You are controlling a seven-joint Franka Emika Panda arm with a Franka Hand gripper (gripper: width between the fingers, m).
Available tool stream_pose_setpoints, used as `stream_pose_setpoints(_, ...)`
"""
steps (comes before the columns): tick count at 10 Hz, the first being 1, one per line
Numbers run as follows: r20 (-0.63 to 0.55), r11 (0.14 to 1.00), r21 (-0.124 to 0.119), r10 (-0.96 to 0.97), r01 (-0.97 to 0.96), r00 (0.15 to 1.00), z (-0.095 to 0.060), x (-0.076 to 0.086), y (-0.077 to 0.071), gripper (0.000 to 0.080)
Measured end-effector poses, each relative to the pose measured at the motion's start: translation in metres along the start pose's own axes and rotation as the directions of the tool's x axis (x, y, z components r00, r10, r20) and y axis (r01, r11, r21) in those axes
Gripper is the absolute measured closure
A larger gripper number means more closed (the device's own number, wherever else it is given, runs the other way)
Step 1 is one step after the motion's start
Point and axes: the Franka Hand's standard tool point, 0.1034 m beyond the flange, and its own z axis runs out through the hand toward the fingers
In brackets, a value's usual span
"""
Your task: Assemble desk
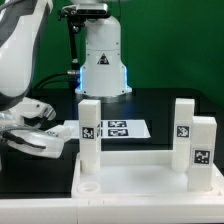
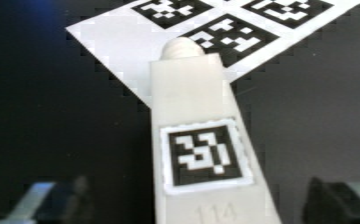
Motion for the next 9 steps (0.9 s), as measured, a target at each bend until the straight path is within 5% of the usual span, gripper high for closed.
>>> stream_pose_setpoints(2, 0.001, 1.0, 0.0, 0.0, 0.0, 1.0, 0.0, 0.0, 0.0, 0.0515)
stream_pose_setpoints(4, -0.002, 1.0, -0.001, -0.002, 0.002, 1.0, -0.001, 0.0, 0.0, 0.0515)
stream_pose_setpoints(7, -0.148, 0.994, -0.009, -0.11, 0.109, 0.983, -0.054, -0.036, -0.025, 0.0515)
stream_pose_setpoints(9, -0.296, 0.989, -0.024, -0.146, 0.145, 0.944, -0.059, -0.032, -0.029, 0.0515)
